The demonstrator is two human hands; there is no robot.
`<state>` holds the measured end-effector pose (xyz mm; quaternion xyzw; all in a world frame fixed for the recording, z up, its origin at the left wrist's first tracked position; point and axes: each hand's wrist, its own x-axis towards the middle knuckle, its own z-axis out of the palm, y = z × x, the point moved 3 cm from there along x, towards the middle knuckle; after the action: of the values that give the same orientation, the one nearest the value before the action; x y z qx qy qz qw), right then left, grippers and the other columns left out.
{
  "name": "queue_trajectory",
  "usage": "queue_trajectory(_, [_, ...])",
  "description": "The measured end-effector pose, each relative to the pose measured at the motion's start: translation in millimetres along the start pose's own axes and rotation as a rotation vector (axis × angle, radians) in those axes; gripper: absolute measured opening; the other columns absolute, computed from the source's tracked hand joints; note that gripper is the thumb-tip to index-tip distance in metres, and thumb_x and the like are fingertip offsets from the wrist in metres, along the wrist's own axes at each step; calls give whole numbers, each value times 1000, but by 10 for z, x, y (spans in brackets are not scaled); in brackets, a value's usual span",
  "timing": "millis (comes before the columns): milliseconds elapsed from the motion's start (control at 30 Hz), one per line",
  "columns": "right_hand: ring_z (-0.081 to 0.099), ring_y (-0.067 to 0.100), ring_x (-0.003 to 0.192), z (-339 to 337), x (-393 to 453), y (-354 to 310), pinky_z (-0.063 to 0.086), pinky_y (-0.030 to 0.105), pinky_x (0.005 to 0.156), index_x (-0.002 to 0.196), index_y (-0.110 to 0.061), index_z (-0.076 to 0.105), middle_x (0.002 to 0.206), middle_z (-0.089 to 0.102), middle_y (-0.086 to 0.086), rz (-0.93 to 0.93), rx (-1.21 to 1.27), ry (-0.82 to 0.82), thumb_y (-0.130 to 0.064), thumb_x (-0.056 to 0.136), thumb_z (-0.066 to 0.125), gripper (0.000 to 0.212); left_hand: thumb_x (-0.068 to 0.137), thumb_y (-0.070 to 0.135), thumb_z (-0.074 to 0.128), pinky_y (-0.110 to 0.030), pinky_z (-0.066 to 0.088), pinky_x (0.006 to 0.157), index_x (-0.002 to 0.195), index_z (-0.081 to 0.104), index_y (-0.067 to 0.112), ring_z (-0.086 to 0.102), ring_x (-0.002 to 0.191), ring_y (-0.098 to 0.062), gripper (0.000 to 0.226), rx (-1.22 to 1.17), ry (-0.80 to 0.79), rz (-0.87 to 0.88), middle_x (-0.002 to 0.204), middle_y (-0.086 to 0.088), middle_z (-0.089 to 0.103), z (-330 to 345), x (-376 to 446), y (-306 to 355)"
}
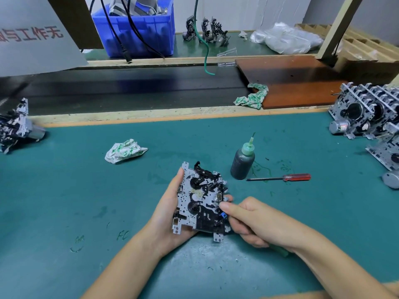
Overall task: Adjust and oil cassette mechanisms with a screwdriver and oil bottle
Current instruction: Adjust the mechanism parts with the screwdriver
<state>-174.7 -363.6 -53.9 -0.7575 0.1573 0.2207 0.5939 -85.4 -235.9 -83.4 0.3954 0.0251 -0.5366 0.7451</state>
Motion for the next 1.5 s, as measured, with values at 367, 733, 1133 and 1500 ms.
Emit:
queue_trajectory(367, [25,13,27,-99,50,-65,47,33,66,39,-20,39,26,32,-2,-9,-235,-24,-49,99,32,67,82,61,45,-41,51,83,101,75,8,66,103,-32,64,31,75,47,115,-20,66,4,10,4])
queue_trajectory(733, [27,11,28,-149,61,-61,30,30,50,38,-22,37,28,30,-6,-20,-291,-152,-50,98,33,67,81,61,44,-40,50,83,101,74,8,66,103,-32,65,70,70,28,114,-21,66,13,1,5])
queue_trajectory(1133, [18,10,28,-243,-60,69,23,17,37,54,-20,58,30,31,-4,-190,142,-50,-53,92,41,53,83,69,39,-51,48,95,120,58,-9,53,119,-44,89,-218,-92,13,131,-34,50,87,-142,24])
queue_trajectory(1500, [28,13,32,-335,-38,82,26,18,35,69,-19,55,42,41,1,-262,110,361,-27,100,39,36,74,71,48,-52,27,111,136,37,-10,47,121,-52,103,-394,-182,11,133,-40,43,108,-136,1])
